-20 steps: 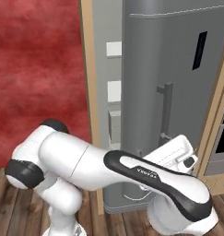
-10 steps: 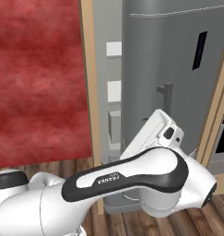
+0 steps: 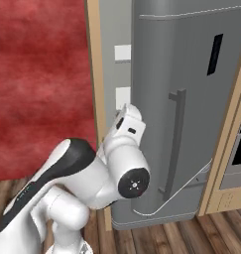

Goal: Open the fridge, grab two sodas, and place both sodas inside the bowl with ice on the dining counter.

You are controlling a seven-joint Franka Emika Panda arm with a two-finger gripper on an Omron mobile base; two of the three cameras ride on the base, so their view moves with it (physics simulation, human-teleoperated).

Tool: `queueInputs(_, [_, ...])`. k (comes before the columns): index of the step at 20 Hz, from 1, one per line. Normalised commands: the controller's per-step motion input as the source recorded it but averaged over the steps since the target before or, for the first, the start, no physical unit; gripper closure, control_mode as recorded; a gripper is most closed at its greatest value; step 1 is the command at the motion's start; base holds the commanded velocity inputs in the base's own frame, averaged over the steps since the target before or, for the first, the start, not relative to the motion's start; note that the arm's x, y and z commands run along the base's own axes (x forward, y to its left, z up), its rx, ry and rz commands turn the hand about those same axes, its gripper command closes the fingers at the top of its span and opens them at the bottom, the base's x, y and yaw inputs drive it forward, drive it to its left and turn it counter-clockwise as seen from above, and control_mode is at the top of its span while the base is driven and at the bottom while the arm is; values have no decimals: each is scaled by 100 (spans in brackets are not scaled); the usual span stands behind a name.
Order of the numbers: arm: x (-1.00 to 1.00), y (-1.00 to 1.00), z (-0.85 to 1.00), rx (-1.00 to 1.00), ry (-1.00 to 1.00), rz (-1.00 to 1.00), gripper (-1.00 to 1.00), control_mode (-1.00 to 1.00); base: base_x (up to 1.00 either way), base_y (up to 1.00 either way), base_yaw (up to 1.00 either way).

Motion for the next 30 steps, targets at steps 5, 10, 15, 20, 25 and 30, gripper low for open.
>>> queueInputs(5, [47, 24, 0, -28, 21, -46, -100, -100, 0, 0, 0])
queueInputs(10, [53, 17, 0, -31, 26, -45, -100, -100, 0, 0, 0])
queueInputs(15, [62, 10, 0, -31, 31, -44, -100, -100, 0, 0, 0])
queueInputs(20, [69, 4, 0, -24, 27, -38, -100, -100, 0, 0, 0])
queueInputs(25, [70, -10, -4, -10, 14, -19, -100, -100, 0, 0, 0])
queueInputs(30, [39, -60, -9, 0, 3, -3, -100, -100, 0, 0, 0])
